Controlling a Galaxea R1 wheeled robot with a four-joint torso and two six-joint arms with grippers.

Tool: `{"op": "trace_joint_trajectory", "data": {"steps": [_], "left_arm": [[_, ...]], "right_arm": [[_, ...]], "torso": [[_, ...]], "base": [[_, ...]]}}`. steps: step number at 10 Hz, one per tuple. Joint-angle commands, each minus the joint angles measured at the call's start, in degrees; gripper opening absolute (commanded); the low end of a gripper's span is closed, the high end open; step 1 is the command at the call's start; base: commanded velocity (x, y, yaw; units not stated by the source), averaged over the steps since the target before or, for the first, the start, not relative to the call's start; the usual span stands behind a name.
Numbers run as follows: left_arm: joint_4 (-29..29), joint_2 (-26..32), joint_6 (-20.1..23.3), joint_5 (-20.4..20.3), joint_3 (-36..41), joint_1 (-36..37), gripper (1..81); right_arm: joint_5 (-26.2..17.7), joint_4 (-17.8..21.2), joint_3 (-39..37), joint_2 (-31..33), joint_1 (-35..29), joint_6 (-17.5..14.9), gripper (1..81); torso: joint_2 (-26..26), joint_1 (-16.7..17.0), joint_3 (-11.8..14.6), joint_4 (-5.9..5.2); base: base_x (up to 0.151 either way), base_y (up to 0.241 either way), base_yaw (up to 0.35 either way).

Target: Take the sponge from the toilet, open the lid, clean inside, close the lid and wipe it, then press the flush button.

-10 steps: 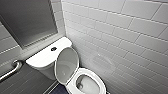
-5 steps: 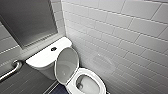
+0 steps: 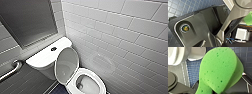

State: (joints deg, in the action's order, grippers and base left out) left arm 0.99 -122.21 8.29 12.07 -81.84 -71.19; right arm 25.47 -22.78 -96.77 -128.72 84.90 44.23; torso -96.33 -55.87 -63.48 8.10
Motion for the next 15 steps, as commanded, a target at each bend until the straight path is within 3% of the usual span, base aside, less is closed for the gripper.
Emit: {"op": "trace_joint_trajectory", "data": {"steps": [1,5,8,10,11,12,14,15], "left_arm": [[3.4,-4.4,0.8,1.7,-6.1,-2.1,81.1],[2.6,-5.6,1.2,1.3,-6.5,-3.9,81.1],[3.1,-7.6,1.1,-1.9,-10.5,-5.3,81.1],[3.3,-8.1,1.1,-2.0,-11.4,-5.3,81.1],[3.3,-8.5,1.0,-2.0,-12.0,-5.3,81.1],[3.3,-8.9,0.9,-2.0,-12.4,-5.3,81.1],[3.2,-9.0,0.9,-2.0,-12.4,-5.1,81.1],[3.2,-9.0,0.9,-2.0,-12.4,-5.1,81.1]], "right_arm": [[-3.7,-1.3,8.5,8.7,-8.6,0.9,1.0],[-9.8,-0.9,10.6,10.7,-17.8,2.3,1.0],[-8.3,-0.6,6.3,9.7,-15.4,2.4,1.0],[-8.2,0.3,6.4,9.2,-14.6,4.6,1.0],[-8.3,4.5,7.9,9.3,-13.6,3.6,1.0],[-8.4,11.4,9.7,9.6,-12.6,-3.3,1.0],[-13.9,37.8,11.6,9.6,-13.5,-29.3,1.0],[-19.1,43.5,11.2,9.7,-16.6,-34.5,1.0]], "torso": [[0.0,0.0,0.0,0.0],[0.0,0.0,0.0,0.0],[0.0,0.0,0.0,0.0],[0.0,0.0,0.0,0.0],[0.0,0.0,0.0,0.0],[0.0,0.0,0.0,0.0],[0.0,0.0,0.0,0.0],[0.0,0.0,0.0,0.0]], "base": [[0.0,0.0,0.0],[0.0,0.0,0.0],[0.0,0.0,0.0],[0.0,0.0,0.0],[0.0,0.0,0.0],[0.0,0.0,0.0],[0.0,0.0,0.0],[0.0,0.0,0.0]]}}
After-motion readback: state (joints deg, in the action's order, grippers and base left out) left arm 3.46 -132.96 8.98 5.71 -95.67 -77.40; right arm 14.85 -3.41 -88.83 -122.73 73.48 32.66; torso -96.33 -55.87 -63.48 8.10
